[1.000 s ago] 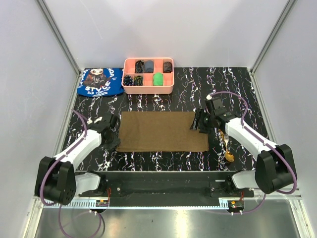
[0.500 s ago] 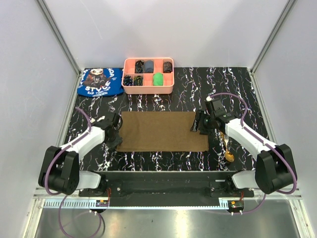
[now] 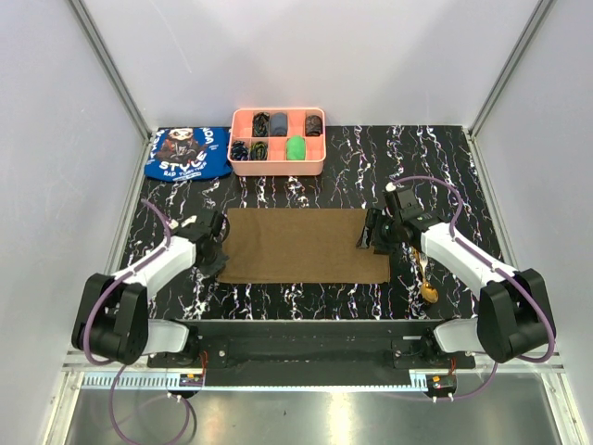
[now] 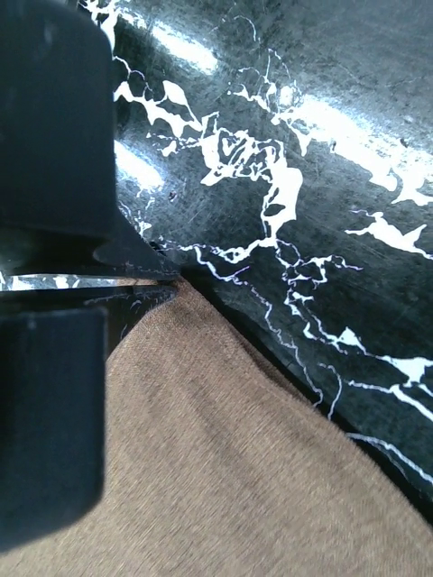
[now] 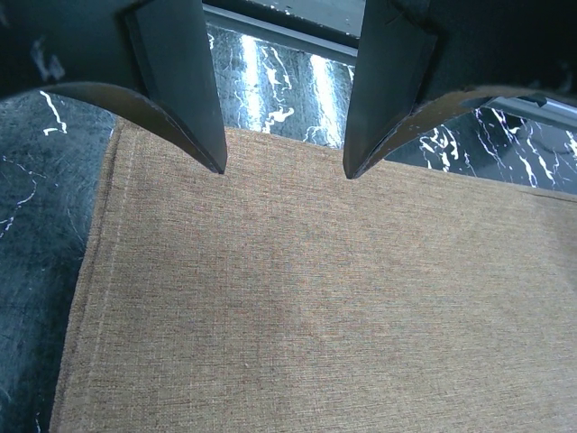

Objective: Fold the napkin into a case and place the utensils inside
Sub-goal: Fold and flatten the napkin at the center of the board.

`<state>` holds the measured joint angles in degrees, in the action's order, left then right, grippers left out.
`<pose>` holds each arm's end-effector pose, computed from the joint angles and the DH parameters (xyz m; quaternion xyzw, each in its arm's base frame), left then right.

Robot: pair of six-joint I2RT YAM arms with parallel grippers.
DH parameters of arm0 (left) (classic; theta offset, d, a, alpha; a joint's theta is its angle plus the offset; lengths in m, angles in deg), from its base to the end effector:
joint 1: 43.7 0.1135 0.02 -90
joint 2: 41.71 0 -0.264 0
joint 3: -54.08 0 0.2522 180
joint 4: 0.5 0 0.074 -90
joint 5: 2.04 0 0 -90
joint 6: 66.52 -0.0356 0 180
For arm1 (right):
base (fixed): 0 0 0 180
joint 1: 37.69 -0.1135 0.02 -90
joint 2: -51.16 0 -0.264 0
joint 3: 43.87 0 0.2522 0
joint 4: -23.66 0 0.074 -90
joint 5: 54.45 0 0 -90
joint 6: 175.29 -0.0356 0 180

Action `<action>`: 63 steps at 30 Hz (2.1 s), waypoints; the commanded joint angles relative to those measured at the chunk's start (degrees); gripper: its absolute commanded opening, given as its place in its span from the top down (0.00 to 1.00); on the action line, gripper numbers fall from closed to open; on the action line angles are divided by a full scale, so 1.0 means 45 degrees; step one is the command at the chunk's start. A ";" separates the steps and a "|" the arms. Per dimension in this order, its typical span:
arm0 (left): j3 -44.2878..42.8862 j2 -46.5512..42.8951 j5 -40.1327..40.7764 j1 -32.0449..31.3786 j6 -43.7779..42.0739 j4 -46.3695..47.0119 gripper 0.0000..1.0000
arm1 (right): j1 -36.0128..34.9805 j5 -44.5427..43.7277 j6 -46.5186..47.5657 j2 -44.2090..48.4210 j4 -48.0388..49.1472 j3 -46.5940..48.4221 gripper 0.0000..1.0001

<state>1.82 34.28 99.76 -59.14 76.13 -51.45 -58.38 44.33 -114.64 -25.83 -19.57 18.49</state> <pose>0.2099 -0.0504 0.1632 -0.3275 0.9299 0.0102 0.1669 0.2438 0.0979 0.2146 0.0512 0.9570 0.1834 0.2190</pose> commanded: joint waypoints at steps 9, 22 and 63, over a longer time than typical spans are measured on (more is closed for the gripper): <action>-0.0273 -0.2159 -0.0393 -0.0416 -0.0018 -0.1149 1.00 | -0.0110 0.0976 0.0211 -0.1268 0.0417 0.0955 0.37; -0.0506 -0.2667 -0.0725 -0.0475 -0.0390 -0.1344 1.00 | -0.4656 0.2911 0.2516 -0.4334 0.3107 0.4412 0.28; -0.1073 -0.2999 -0.3753 0.1537 -0.1327 -0.2029 1.00 | -0.8704 0.2112 0.3669 -1.0235 0.7761 0.8341 0.54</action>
<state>-1.16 21.99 84.28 -52.63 70.95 -60.91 -97.13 56.85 -99.51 -71.82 13.54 53.90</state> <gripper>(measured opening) 0.012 0.584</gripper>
